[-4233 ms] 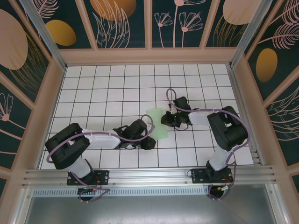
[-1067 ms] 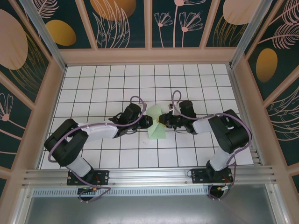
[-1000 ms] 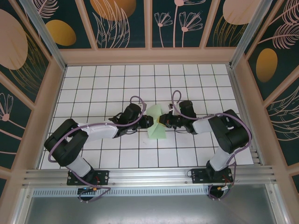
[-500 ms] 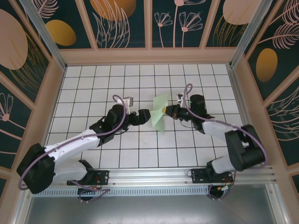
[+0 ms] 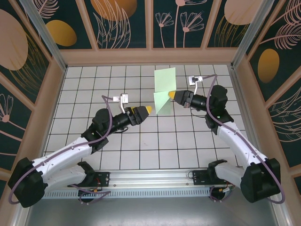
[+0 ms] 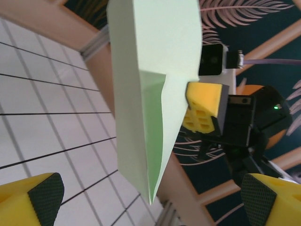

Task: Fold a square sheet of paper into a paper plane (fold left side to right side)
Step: Turn over the paper at the center of the table.

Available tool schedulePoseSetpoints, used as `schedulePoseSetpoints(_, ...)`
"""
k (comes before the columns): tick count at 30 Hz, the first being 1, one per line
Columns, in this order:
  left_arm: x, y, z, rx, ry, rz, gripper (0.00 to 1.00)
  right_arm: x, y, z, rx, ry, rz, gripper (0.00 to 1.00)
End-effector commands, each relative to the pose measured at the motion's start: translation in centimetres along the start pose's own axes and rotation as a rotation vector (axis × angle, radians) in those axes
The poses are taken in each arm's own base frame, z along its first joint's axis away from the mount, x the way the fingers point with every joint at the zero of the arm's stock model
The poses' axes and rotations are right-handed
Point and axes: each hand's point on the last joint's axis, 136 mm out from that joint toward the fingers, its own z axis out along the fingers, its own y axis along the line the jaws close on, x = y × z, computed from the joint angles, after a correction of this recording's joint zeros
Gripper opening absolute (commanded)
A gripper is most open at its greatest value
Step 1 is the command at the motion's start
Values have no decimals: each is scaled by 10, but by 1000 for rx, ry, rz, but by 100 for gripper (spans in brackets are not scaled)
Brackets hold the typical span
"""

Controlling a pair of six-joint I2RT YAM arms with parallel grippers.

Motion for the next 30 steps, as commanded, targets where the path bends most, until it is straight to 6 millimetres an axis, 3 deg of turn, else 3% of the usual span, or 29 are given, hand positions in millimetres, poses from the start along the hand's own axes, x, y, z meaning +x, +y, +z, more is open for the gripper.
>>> schedulePoseSetpoints(1, -9, -42, 1, 199, 4, -2, 98, -3, 37, 4, -89, 26, -36, 0)
schedulePoseSetpoints(8, -2, -53, 7, 292, 42, -36, 86, -2, 55, 13, -123, 36, -48, 0)
schedulePoseSetpoints(20, 1, -54, 8, 301, 56, -39, 36, 1, 47, 15, -103, 32, -27, 0)
schedulePoseSetpoints(27, 4, -36, 14, 214, 63, -41, 16, 3, 39, 13, -56, 35, -33, 0)
schedulePoseSetpoints(30, 7, -19, 19, 116, 71, -12, 9, 4, 30, 11, 0, 40, -34, 12)
